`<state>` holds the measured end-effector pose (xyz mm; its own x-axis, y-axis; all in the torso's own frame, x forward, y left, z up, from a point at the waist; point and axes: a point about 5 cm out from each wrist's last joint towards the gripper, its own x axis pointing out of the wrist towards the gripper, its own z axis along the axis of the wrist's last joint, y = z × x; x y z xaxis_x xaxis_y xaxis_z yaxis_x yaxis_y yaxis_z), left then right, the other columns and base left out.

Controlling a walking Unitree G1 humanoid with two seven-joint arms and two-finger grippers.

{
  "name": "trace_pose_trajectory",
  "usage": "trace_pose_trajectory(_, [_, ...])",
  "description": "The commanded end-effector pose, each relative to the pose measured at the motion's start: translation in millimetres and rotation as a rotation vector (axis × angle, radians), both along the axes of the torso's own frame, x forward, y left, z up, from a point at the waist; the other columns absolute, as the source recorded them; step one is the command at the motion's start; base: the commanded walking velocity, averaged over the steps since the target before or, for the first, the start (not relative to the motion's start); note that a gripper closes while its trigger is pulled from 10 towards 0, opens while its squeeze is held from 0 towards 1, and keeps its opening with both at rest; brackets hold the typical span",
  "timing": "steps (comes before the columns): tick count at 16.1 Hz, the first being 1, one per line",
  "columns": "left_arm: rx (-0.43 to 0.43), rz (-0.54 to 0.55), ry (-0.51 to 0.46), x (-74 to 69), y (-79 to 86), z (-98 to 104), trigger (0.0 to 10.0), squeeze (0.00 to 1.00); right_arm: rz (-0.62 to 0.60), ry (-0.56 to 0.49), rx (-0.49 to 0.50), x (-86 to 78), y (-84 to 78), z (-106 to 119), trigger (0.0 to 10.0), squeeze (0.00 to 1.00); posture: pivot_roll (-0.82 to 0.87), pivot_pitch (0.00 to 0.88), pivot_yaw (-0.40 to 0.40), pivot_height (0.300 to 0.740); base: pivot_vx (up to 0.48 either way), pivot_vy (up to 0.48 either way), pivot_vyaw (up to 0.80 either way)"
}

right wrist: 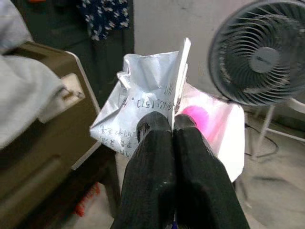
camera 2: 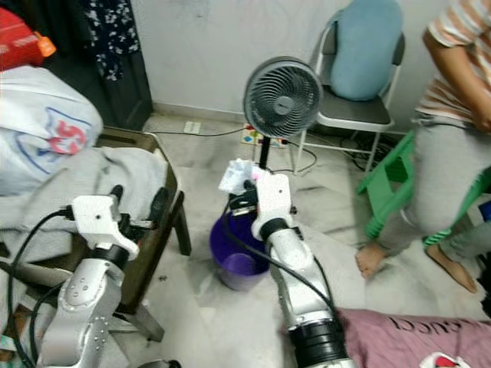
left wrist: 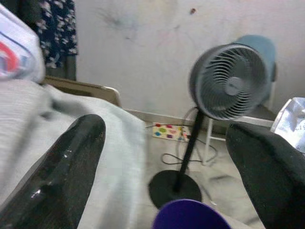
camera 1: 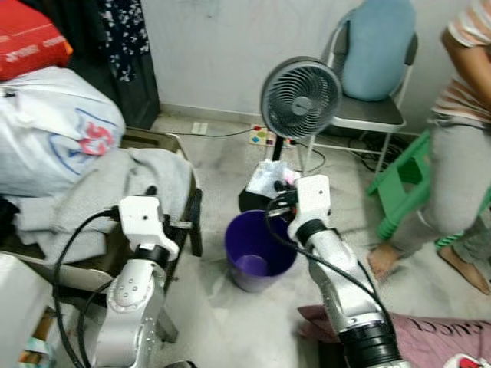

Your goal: Clean up the room

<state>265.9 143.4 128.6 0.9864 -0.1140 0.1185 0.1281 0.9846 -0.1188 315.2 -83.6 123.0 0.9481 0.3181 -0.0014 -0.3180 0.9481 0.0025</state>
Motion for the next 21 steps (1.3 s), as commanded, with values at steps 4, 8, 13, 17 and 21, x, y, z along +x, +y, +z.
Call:
trace_pose_trajectory(4, [-0.013,0.012,-0.008,-0.5,-1.5,3.3,10.0,0.00,-0.017,0.013,-0.019,0.0,-4.0,-3.9,10.0,0.00,-0.03,0.100,-0.077,0.740,0.203,0.297,0.00])
trace_pose_trajectory(8, [-0.017,0.005,-0.008,-0.3,-2.7,2.9,10.0,0.00,-0.014,0.016,-0.022,-0.2,-3.3,-4.7,10.0,0.00,-0.03,0.099,-0.077,0.740,0.000,0.000,0.00])
trace_pose_trajectory(13, [-0.021,-0.001,-0.010,0.0,-3.1,3.5,10.0,0.00,-0.018,0.032,-0.021,-0.2,-3.7,-6.8,10.0,0.00,-0.03,0.099,-0.077,0.740,0.000,0.000,0.00])
trace_pose_trajectory(17, [-0.028,-0.031,-0.021,-0.1,-6.7,5.1,10.0,0.00,-0.020,0.034,-0.023,0.5,-3.7,-7.2,10.0,0.00,-0.03,0.098,-0.077,0.740,0.000,0.000,-0.70])
trace_pose_trajectory(21, [-0.040,-0.056,-0.028,-1.6,-7.7,5.9,10.0,0.00,-0.021,0.037,-0.024,0.9,-4.5,-7.8,10.0,0.00,-0.02,0.093,-0.078,0.740,0.000,0.000,0.00])
